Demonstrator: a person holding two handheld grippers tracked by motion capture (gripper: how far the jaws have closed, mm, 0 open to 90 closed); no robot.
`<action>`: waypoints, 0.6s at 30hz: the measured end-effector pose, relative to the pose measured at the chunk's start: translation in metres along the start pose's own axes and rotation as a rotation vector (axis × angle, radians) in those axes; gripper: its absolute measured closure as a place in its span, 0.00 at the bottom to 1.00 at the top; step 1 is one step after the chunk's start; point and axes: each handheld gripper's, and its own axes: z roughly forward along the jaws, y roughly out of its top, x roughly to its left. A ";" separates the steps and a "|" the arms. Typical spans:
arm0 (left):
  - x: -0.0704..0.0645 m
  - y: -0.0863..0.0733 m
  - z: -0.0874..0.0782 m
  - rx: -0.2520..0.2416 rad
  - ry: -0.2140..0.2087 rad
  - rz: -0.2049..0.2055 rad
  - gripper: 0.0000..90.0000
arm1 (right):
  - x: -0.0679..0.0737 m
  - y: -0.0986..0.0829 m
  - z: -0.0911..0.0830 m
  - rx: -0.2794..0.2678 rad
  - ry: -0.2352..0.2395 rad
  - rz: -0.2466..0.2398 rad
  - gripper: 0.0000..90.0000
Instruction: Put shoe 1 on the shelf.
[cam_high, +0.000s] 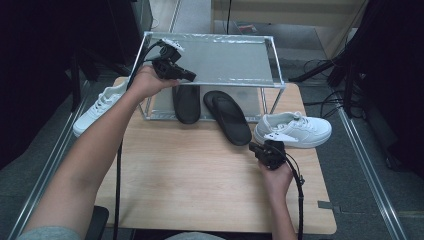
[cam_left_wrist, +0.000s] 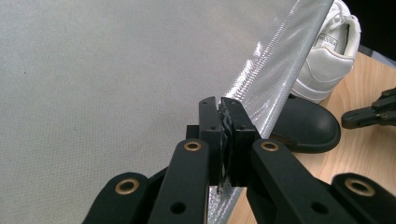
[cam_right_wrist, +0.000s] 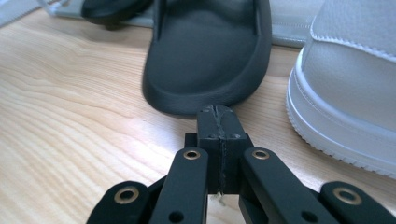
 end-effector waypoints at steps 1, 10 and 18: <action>0.000 0.000 0.000 0.000 0.000 0.000 0.98 | 0.000 0.000 0.002 0.004 0.001 0.004 1.00; 0.001 0.000 0.000 0.000 -0.004 -0.001 0.98 | 0.001 0.009 0.019 0.002 0.030 0.011 1.00; 0.001 0.000 0.000 -0.004 -0.008 -0.007 0.98 | 0.015 0.022 0.038 0.002 0.062 -0.007 1.00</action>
